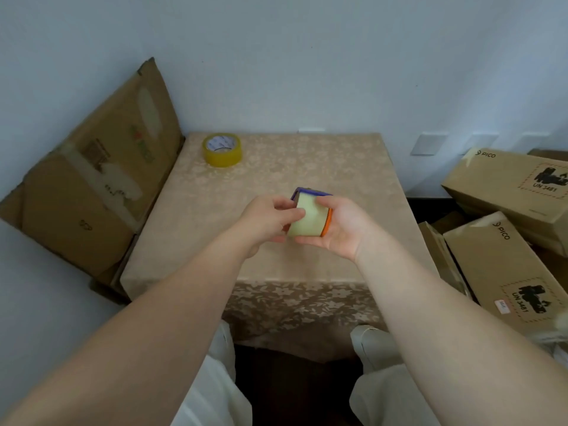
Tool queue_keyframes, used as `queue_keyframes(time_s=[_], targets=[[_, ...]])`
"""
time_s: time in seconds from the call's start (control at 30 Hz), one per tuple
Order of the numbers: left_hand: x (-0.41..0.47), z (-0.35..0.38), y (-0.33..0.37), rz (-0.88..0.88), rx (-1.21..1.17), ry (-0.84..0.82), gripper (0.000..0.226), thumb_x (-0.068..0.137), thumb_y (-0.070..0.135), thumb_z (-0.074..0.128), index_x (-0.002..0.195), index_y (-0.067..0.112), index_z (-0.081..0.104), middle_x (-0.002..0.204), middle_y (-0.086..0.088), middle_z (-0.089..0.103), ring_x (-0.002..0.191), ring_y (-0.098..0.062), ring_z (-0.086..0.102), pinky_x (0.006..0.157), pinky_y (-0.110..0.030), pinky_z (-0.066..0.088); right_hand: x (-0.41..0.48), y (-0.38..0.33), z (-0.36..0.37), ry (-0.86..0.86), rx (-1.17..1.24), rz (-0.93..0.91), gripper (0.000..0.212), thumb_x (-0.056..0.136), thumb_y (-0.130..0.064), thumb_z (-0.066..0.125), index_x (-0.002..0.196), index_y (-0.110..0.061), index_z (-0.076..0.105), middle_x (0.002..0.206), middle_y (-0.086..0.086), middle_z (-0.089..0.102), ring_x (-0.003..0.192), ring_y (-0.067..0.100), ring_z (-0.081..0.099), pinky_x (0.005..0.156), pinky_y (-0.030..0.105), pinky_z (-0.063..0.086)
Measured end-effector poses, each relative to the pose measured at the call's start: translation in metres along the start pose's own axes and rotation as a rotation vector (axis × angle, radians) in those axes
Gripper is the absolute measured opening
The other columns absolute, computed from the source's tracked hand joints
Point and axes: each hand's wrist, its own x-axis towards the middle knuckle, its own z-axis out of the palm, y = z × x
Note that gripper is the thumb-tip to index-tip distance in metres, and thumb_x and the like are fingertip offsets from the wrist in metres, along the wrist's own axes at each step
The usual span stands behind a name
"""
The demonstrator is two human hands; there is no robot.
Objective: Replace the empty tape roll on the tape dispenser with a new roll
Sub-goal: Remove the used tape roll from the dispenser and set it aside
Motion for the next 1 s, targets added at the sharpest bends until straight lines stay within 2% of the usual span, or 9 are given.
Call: queue_keyframes(time_s=[0.13,0.23,0.33,0.43,0.63,0.8,0.87,1.0], targets=[[-0.014,-0.007,0.003,0.057,-0.045,0.047,0.02,0.081,0.016,0.068,0.101,0.014,0.064,0.101,-0.012,0.065,0.089,-0.021,0.063,0.066,-0.03,0.057,-0.008,0.005,0.01,-0.016,0.031,0.005,0.026,0.098,-0.022,0.038,0.104,-0.009,0.059,0.101,0.015,0.066,0.089,0.032,0.064,0.092,0.053,0.046],[-0.023,-0.009,0.005,0.121,-0.049,0.059,0.014,0.081,0.012,0.069,0.093,0.017,0.063,0.089,-0.008,0.06,0.082,-0.018,0.062,0.062,-0.029,0.057,-0.011,0.007,0.015,-0.016,0.041,0.004,0.031,0.097,-0.026,0.04,0.115,-0.01,0.06,0.116,0.016,0.065,0.096,0.032,0.064,0.099,0.054,0.044],[-0.029,-0.01,0.008,0.171,-0.044,0.085,0.013,0.081,0.008,0.067,0.088,0.019,0.062,0.076,0.0,0.051,0.073,-0.015,0.055,0.064,-0.033,0.054,-0.017,0.005,0.022,0.004,0.061,-0.007,0.037,0.097,-0.027,0.041,0.125,-0.009,0.057,0.122,0.016,0.064,0.097,0.032,0.064,0.088,0.051,0.048],[-0.033,-0.014,0.009,0.202,-0.022,0.095,0.015,0.081,0.008,0.067,0.082,0.023,0.062,0.074,0.002,0.051,0.075,-0.016,0.055,0.071,-0.038,0.055,-0.023,0.004,0.028,0.015,0.069,-0.02,0.035,0.097,-0.03,0.041,0.118,-0.009,0.059,0.119,0.015,0.066,0.099,0.032,0.064,0.084,0.049,0.049],[-0.041,-0.02,0.014,0.279,0.023,0.081,0.019,0.078,0.007,0.069,0.077,0.025,0.064,0.079,-0.004,0.057,0.073,-0.015,0.053,0.069,-0.035,0.05,-0.031,0.002,0.033,0.042,0.082,-0.026,0.035,0.096,-0.037,0.039,0.098,-0.012,0.064,0.1,0.014,0.068,0.093,0.032,0.064,0.097,0.052,0.042],[-0.045,-0.02,0.016,0.31,0.043,0.058,0.02,0.076,0.006,0.071,0.076,0.025,0.065,0.077,-0.003,0.059,0.071,-0.013,0.054,0.067,-0.028,0.048,-0.035,0.002,0.036,0.077,0.127,-0.025,0.036,0.096,-0.04,0.039,0.096,-0.013,0.063,0.098,0.012,0.068,0.094,0.031,0.063,0.104,0.052,0.04],[-0.047,-0.019,0.017,0.299,0.031,0.04,0.019,0.077,0.005,0.07,0.077,0.023,0.065,0.075,-0.001,0.059,0.072,-0.013,0.055,0.068,-0.029,0.049,-0.036,0.001,0.036,0.076,0.123,-0.025,0.036,0.096,-0.04,0.039,0.095,-0.013,0.063,0.098,0.012,0.068,0.096,0.031,0.063,0.104,0.052,0.04],[-0.051,-0.017,0.022,0.242,-0.019,0.024,0.011,0.081,0.011,0.067,0.078,0.021,0.063,0.08,0.0,0.062,0.08,-0.016,0.059,0.079,-0.038,0.054,-0.038,0.0,0.036,0.064,0.126,-0.037,0.035,0.095,-0.04,0.04,0.098,-0.013,0.063,0.1,0.013,0.068,0.096,0.032,0.063,0.101,0.051,0.043]])
